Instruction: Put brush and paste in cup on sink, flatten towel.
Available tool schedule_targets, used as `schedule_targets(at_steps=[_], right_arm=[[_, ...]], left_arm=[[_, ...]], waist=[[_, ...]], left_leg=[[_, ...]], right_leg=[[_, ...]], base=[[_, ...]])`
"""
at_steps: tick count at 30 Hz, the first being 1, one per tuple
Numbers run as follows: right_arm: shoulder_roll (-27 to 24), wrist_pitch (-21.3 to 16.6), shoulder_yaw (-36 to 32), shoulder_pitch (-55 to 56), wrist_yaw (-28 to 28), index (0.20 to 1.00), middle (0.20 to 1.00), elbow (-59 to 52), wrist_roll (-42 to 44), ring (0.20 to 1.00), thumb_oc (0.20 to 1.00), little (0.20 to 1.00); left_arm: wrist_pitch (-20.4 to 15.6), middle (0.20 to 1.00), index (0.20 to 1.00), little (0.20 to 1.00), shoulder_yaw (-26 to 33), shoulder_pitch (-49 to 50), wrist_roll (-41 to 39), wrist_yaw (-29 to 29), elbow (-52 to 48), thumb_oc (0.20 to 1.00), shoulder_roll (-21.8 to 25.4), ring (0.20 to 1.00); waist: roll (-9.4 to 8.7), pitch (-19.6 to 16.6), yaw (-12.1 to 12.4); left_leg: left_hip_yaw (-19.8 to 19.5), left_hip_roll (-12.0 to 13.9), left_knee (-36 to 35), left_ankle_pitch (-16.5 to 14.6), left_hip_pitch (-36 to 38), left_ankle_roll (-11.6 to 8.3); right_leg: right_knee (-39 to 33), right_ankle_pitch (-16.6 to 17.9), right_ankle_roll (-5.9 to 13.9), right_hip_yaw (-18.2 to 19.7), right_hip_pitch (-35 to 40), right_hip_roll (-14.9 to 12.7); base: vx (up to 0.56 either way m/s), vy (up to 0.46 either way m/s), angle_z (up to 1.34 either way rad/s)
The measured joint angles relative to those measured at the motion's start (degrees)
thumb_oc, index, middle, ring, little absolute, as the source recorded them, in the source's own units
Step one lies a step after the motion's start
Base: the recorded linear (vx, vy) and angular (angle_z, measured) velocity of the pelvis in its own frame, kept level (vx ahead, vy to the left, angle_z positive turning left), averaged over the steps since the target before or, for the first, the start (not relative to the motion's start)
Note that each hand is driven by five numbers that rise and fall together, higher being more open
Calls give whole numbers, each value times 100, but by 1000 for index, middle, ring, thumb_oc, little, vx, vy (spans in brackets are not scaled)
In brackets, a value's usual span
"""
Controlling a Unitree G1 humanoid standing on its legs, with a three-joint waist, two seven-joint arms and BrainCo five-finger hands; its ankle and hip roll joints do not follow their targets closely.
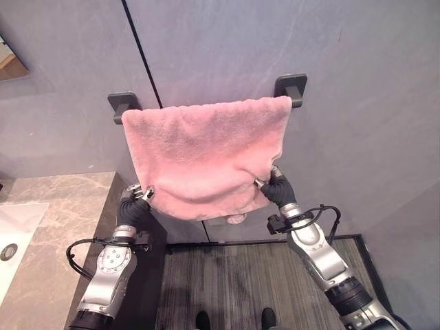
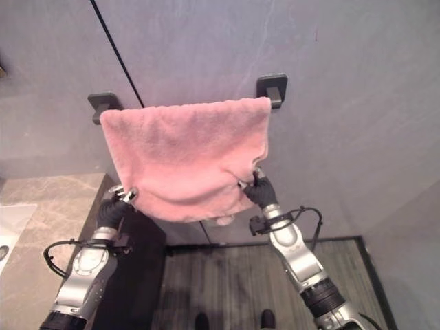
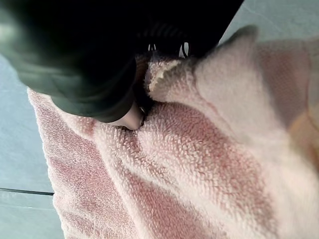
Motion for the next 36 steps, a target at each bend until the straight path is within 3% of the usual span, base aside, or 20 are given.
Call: schedule_targets(at_steps=[3, 4, 5, 6, 8, 9, 10, 18, 23, 27, 36], right_arm=[[1, 3, 0, 0, 1, 200, 200, 60, -2, 200, 200, 200], [2, 4, 0, 0, 1, 451, 451, 106, -4, 451, 451, 451], [2, 9, 1, 0, 2, 1000, 1000, 186, -7, 1000, 1000, 1000], [3, 11, 1, 2, 1, 1000, 1000, 238, -10, 1000, 1000, 1000], [1, 78, 2, 14, -7, 1000, 1000, 380, -20, 1000, 1000, 1000], [5, 118, 1, 36, -11, 1000, 1000, 436, -24, 1000, 1000, 1000], [5, 143, 10, 70, -11, 1000, 1000, 479, -26, 1000, 1000, 1000], [9, 187, 89, 137, -26, 1000, 1000, 952, -140, 1000, 1000, 1000], [40, 406, 55, 282, -136, 1000, 1000, 1641, -138, 1000, 1000, 1000], [123, 449, 41, 496, -118, 1000, 1000, 2222, -177, 1000, 1000, 1000], [215, 644, 116, 596, 108, 1000, 1000, 4930, -822, 1000, 1000, 1000]], left_arm=[[12, 200, 200, 200, -42, -1, 7, 0, 131, 200, -1, 200], [20, 200, 200, 200, -57, -1, 9, -1, 154, 200, -5, 200], [29, 200, 200, 200, -61, 0, 10, -2, 172, 200, -13, 200], [29, 200, 200, 200, -62, 0, 13, -1, 185, 200, -21, 200], [41, 332, 332, 332, -62, -14, 12, 2, 303, 332, -86, 332], [53, 564, 564, 564, -94, -25, 36, 6, 387, 564, -108, 564], [95, 1000, 1000, 1000, -160, -53, 91, 14, 521, 1000, -108, 1000], [323, 1000, 1000, 1000, -223, -85, 545, 106, 855, 1000, -108, 1000], [508, 1000, 1000, 1000, -242, -107, 754, 81, 1437, 1000, -111, 1000], [622, 1000, 1000, 1000, -447, -186, 846, 14, 2489, 1000, -212, 1000], [746, 1000, 1000, 1000, -1225, -459, 1700, -150, 5303, 1000, -1209, 1000]], waist=[[1, -1, -3], [1, -1, -3], [1, -1, -3], [1, -1, -3], [5, -3, -4], [5, -4, -6], [8, -5, -6], [12, -14, -20], [22, -25, -65], [59, -84, -163], [34, -232, -226]], left_leg=[[1, 0, 0, 0, 1, 0], [1, 0, 0, 0, 0, 0], [1, 0, 0, 0, 0, 1], [1, 0, 0, 0, 0, 1], [1, 0, 0, -1, 0, 1], [2, 1, 0, -1, -1, 1], [2, 2, 0, -1, -2, 1], [3, 1, 0, -1, 12, 2], [10, 1, 0, -3, 70, 5], [13, 1, -1, -25, 161, 32], [-1, 6, -3, -33, 269, 34]], right_leg=[[0, 0, 0, 1, 0, 0], [0, 0, 0, 1, 0, 0], [0, 0, 0, 1, 0, 0], [0, 0, 0, 1, 0, 0], [0, 0, 0, 1, -1, 0], [0, 0, 0, 1, -3, 0], [0, 0, -1, 1, -4, 1], [1, 0, -1, 2, 8, 0], [-1, 0, -1, 7, 57, 0], [-2, -29, -8, 15, 150, -3], [-2, -51, -18, 3, 262, 4]], base=[[0, 0, 0], [0, 0, 0], [0, 0, 0], [0, 0, 0], [0, 0, 0], [0, 0, 0], [0, 0, 0], [0, 0, 0], [0, 0, 0], [2, -1, -1], [1, -11, 0]])
